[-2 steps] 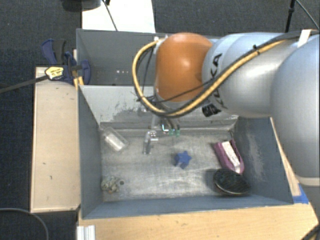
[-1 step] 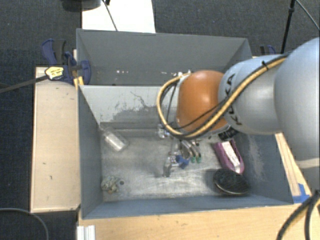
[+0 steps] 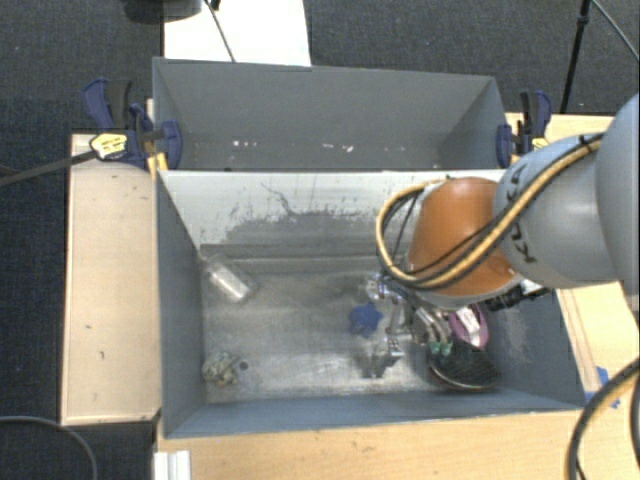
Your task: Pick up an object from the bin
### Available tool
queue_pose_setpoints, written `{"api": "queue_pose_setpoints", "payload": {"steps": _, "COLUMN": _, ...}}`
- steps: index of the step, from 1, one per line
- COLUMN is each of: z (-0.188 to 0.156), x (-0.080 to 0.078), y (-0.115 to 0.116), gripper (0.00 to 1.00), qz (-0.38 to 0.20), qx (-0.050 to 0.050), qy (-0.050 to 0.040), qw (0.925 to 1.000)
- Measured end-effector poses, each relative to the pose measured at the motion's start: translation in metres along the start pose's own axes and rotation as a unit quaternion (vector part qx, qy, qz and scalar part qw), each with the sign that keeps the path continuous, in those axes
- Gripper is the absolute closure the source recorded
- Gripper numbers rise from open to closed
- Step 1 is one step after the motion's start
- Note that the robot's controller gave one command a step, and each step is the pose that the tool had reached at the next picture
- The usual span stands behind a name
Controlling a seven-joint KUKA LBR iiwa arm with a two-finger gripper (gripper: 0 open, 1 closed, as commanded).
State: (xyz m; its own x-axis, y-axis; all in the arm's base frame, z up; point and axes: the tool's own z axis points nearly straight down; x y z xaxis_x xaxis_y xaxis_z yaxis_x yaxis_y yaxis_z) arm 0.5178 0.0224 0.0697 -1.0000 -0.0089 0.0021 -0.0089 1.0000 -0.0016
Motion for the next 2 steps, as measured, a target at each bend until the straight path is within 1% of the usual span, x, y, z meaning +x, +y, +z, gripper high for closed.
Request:
{"api": "queue_pose_setpoints", "payload": {"steps": 1, "z": -0.004, "x": -0.002, "y": 0.004, "gripper": 1.00, "qz": -0.002, "qx": -0.001, "qy": -0.0019, "qw": 1.0000}}
{"api": "queue_pose_setpoints", "payload": {"steps": 2, "z": -0.166, "x": -0.036, "y": 0.009, "gripper": 1.00, "qz": -0.058, "qx": -0.001, "qy": -0.0071, "qw": 0.9983}}
